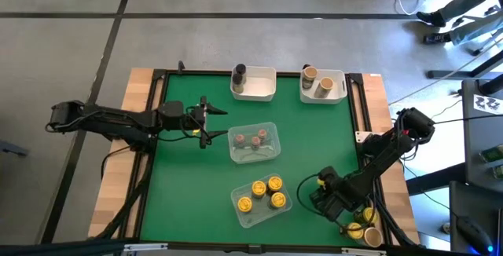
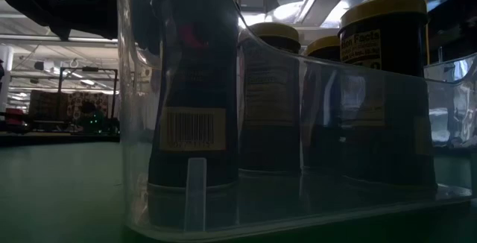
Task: Sort spices by type
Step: Put the transparent seasoning bottle into the center transparent bin
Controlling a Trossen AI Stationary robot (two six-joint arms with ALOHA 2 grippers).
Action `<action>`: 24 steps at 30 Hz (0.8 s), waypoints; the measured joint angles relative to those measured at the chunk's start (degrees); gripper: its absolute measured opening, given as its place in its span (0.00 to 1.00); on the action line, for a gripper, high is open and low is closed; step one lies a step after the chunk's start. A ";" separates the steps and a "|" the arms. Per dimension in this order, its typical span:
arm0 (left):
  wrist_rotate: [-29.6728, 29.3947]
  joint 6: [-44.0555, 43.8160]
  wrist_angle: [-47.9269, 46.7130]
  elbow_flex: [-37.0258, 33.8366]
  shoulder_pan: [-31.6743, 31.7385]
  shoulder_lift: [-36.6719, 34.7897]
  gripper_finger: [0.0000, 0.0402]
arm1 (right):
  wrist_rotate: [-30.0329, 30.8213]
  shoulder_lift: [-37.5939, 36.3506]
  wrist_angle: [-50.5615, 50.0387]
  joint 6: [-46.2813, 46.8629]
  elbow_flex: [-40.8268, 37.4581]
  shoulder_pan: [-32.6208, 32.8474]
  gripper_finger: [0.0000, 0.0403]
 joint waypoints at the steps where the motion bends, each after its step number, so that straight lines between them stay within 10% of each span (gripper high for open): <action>1: 0.00 -0.02 0.00 -0.02 -0.02 0.00 0.78 | -0.01 0.01 -0.26 -0.58 0.67 -0.11 0.45; 14: 0.02 0.00 -0.04 -0.02 -0.02 0.00 0.78 | 14.56 -0.01 -11.95 -18.53 17.97 -10.89 0.45; 24: 0.02 -0.20 -0.04 -0.02 -0.02 0.00 0.78 | 21.77 -0.03 2.50 -44.29 21.76 -21.86 0.45</action>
